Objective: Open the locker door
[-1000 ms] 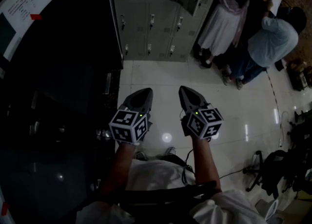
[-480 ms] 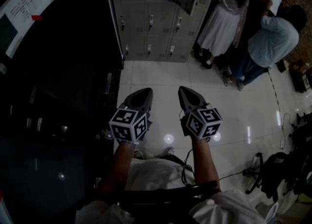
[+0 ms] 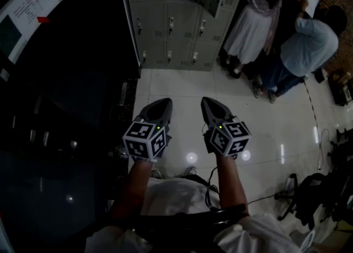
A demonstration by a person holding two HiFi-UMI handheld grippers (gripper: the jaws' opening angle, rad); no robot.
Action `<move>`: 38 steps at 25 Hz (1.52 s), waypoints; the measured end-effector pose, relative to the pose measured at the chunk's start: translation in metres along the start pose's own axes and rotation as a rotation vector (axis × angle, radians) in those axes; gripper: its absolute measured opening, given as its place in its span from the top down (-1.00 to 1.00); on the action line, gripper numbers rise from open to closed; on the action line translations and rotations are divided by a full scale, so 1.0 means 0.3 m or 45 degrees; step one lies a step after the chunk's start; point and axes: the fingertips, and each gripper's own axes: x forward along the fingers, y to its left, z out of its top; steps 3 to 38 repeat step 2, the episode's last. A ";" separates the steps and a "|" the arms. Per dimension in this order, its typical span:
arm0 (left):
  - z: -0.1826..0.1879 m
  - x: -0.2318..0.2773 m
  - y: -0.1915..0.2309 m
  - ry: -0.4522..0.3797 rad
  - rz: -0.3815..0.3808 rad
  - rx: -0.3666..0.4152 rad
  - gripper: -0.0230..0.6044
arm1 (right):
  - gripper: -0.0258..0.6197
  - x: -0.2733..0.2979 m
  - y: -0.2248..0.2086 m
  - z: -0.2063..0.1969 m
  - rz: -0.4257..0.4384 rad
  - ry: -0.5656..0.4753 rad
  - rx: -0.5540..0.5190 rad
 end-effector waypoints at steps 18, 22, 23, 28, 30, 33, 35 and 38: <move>-0.001 0.000 -0.004 0.000 0.001 0.000 0.95 | 0.91 -0.004 -0.001 0.002 0.002 -0.002 0.001; -0.001 0.000 -0.004 0.000 0.001 0.000 0.95 | 0.91 -0.004 -0.001 0.002 0.002 -0.002 0.001; -0.001 0.000 -0.004 0.000 0.001 0.000 0.95 | 0.91 -0.004 -0.001 0.002 0.002 -0.002 0.001; -0.001 0.000 -0.004 0.000 0.001 0.000 0.95 | 0.91 -0.004 -0.001 0.002 0.002 -0.002 0.001; -0.001 0.000 -0.004 0.000 0.001 0.000 0.95 | 0.91 -0.004 -0.001 0.002 0.002 -0.002 0.001; -0.001 0.000 -0.004 0.000 0.001 0.000 0.95 | 0.91 -0.004 -0.001 0.002 0.002 -0.002 0.001; -0.001 0.000 -0.004 0.000 0.001 0.000 0.95 | 0.91 -0.004 -0.001 0.002 0.002 -0.002 0.001; -0.001 0.000 -0.004 0.000 0.001 0.000 0.95 | 0.91 -0.004 -0.001 0.002 0.002 -0.002 0.001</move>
